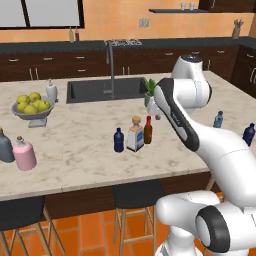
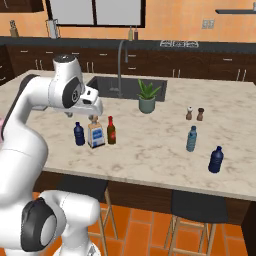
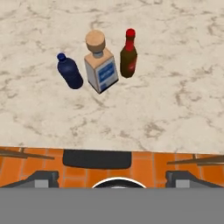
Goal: Move the plastic bottles in the middle to the plastics group, and the glass bottles in the middle to the glass group.
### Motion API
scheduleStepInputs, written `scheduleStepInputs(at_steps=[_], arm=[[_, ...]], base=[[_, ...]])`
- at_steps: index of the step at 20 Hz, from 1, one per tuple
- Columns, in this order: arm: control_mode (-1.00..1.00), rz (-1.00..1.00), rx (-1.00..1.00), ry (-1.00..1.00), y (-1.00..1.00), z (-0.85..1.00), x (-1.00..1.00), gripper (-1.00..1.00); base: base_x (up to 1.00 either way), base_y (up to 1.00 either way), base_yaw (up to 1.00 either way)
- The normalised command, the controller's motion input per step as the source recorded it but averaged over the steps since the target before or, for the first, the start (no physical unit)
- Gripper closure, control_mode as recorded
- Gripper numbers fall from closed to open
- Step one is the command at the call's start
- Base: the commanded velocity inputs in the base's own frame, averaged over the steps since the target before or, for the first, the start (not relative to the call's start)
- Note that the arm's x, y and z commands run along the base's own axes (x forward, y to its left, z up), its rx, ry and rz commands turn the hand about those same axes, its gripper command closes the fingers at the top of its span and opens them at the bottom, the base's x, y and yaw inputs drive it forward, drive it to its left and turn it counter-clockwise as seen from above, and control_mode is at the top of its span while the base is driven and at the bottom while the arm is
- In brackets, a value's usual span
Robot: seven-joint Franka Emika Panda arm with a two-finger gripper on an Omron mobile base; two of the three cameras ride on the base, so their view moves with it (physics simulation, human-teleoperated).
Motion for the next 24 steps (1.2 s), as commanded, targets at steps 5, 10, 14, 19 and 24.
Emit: scheduleStepInputs(at_steps=[5, 10, 14, 19, 24], arm=[[-1.00, 0.03, -0.10, 0.12, 0.41, 0.00, 0.53, -1.00], [-1.00, 0.10, -0.02, 0.05, 0.17, -0.12, 0.93, -1.00], [-1.00, 0.12, 0.00, 0.10, 0.00, -0.26, 0.52, -1.00], [-1.00, 0.09, 0.00, 0.04, 0.00, -0.33, 0.29, -1.00], [-1.00, 0.12, 0.00, 0.02, 0.01, -0.39, 0.42, -1.00]], base=[[0.00, 0.00, 0.00], [0.00, 0.00, 0.00], [0.00, 0.00, 0.00], [0.00, 0.00, 0.00], [0.00, 0.00, 0.00]])
